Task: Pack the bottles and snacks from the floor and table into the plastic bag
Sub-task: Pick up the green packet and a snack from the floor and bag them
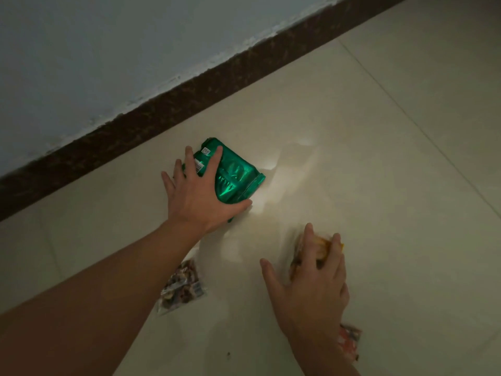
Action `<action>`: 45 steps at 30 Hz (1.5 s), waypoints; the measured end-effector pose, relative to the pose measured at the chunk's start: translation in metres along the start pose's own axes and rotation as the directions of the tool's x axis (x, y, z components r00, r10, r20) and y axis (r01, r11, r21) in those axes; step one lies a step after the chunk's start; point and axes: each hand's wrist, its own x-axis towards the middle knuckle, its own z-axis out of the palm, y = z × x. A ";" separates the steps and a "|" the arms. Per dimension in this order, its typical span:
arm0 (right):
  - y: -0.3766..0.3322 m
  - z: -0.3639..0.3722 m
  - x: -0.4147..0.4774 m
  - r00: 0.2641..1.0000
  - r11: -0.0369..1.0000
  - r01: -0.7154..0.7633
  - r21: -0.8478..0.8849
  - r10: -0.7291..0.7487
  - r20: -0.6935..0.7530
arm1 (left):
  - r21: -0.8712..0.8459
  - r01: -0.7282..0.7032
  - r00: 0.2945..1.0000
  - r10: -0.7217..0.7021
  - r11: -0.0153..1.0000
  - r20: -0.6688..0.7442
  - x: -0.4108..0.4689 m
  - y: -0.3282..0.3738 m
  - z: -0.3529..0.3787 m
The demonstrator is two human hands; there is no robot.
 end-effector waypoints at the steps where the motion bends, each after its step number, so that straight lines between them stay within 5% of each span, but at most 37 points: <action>1: 0.001 0.004 0.001 1.000 1.000 0.008 0.000 -0.008 -0.014 | -0.006 0.004 1.000 -0.004 1.000 -0.003 0.004 0.000 0.003; 14: 0.020 0.017 0.025 0.996 0.995 0.078 0.061 -0.075 -0.050 | -0.067 0.048 0.991 -0.055 0.997 -0.119 0.008 0.013 0.008; 21: 0.007 -0.036 0.017 0.990 0.988 0.142 0.066 -0.142 -0.016 | -0.151 0.114 0.982 -0.135 0.982 -0.135 -0.034 0.026 -0.043; 45: -0.215 -0.542 -0.142 0.881 0.874 0.472 0.118 -0.464 -0.093 | -0.364 0.327 0.875 -0.425 0.872 -0.231 -0.289 0.103 -0.551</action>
